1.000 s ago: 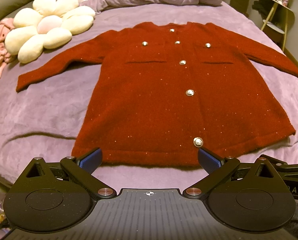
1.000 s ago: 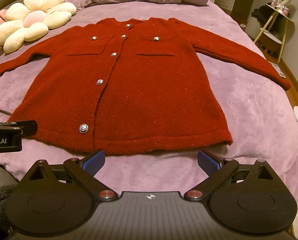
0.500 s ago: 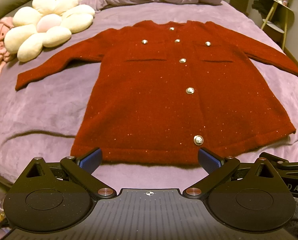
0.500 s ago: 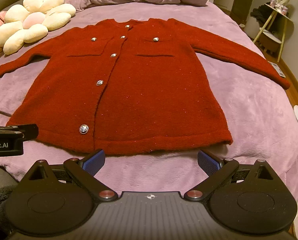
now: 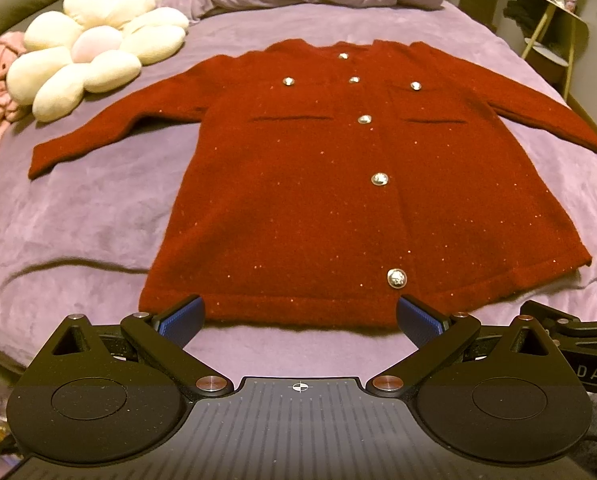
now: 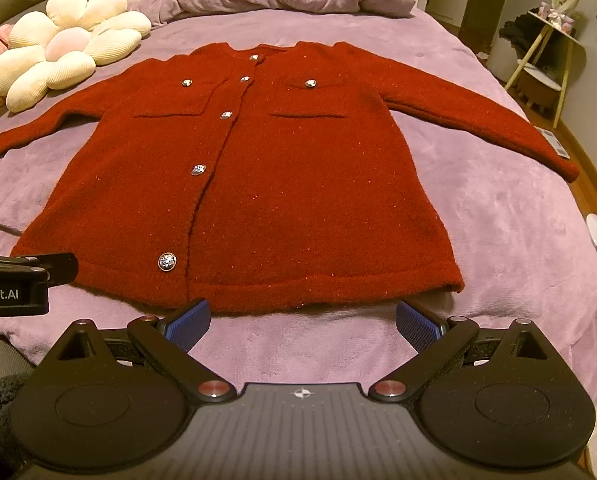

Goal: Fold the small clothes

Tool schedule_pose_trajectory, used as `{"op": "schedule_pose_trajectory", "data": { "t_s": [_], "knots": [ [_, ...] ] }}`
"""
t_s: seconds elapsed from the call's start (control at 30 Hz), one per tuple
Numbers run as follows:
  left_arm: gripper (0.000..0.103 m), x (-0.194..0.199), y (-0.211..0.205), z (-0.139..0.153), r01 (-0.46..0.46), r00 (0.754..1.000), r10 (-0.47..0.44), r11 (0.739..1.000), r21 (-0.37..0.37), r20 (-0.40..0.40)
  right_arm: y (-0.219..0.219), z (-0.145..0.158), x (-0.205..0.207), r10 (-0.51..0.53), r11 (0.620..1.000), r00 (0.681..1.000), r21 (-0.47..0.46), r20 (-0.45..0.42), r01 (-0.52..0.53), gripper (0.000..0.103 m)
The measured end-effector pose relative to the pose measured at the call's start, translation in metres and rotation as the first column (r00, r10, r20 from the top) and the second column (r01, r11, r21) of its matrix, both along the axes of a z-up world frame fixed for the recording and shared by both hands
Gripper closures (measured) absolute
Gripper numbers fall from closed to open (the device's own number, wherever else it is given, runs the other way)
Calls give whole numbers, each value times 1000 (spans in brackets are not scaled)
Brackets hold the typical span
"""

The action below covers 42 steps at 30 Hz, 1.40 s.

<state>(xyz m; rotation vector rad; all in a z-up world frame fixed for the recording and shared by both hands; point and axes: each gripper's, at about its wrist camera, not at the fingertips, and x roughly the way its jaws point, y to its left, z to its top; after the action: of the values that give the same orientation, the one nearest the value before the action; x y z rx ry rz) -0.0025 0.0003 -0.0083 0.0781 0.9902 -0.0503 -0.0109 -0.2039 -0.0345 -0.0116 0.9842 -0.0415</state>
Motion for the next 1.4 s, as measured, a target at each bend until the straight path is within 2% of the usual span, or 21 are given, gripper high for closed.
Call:
{"op": "schedule_pose_trajectory", "data": {
  "t_s": [1.4],
  "knots": [
    [0, 2, 8, -4, -13, 1000, 12, 1000, -22, -15, 1, 3, -3, 2, 1000, 999, 7, 52, -2, 4]
  ]
}}
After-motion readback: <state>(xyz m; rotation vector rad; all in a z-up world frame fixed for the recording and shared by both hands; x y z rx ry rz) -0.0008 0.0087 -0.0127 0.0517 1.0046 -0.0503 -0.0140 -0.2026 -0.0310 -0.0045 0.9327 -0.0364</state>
